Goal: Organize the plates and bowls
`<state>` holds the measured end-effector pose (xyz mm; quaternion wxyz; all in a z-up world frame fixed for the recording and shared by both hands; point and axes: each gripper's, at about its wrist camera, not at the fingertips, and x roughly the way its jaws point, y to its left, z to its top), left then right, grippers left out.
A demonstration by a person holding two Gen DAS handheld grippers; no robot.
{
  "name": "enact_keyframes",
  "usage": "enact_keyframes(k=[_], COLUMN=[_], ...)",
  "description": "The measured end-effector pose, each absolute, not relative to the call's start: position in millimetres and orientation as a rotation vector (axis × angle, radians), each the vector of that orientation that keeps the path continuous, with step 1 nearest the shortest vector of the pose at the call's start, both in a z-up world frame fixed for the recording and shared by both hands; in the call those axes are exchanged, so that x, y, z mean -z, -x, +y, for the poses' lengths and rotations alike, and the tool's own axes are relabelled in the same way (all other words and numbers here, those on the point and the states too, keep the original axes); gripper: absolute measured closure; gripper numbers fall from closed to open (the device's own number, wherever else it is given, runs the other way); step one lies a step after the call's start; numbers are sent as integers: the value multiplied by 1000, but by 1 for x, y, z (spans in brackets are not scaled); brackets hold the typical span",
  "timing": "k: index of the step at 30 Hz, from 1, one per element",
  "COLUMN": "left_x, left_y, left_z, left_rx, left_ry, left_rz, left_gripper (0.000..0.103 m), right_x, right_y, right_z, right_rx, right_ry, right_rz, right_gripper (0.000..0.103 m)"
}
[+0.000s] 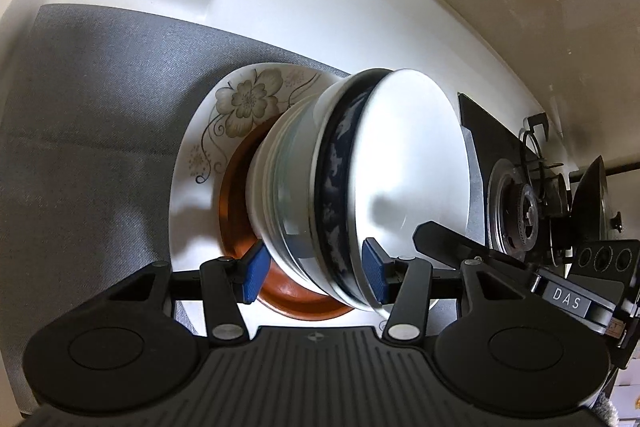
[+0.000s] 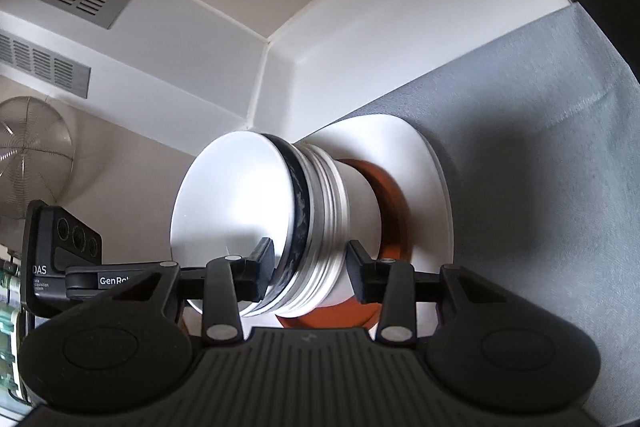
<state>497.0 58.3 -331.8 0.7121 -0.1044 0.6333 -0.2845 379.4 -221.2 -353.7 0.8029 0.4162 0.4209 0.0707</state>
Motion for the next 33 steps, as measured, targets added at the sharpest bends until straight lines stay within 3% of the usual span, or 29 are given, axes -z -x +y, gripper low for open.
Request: enact_keyframes(k=[7,9,13,16,21,25,30,33], left_x=[337,334,308,283,228,169,97,66], left_y=[-495,-491,-474,-453,-403,-346,-266,-215], left_z=[64,66,65,72,82,79,49,26], left_rx=[634,619,601,564,432,377,280,241], left_ry=[311,315,249,217,167,163,32,-71], left_rz=[1415,1394,1301,1205,1061,1008,934,842], left_gripper=[44,43,39,31,25,8,6,5], right_x=[361,364,353,328,278,230,165,131], right_y=[-374,-371,-358,-341,-299,-263,-225,-199], right_z=[-227,-227,-223,-214,-192,-161,-130,-129], right_rx=[-142,-92,-5,55,216,182,148,93], right_ry=[-919,-941,-916,-842,-636,-463,-314,-310], right_rz=[905,916,906,883,881,857,848,822], right_gripper=[58,50,46,41,21,10,0,0])
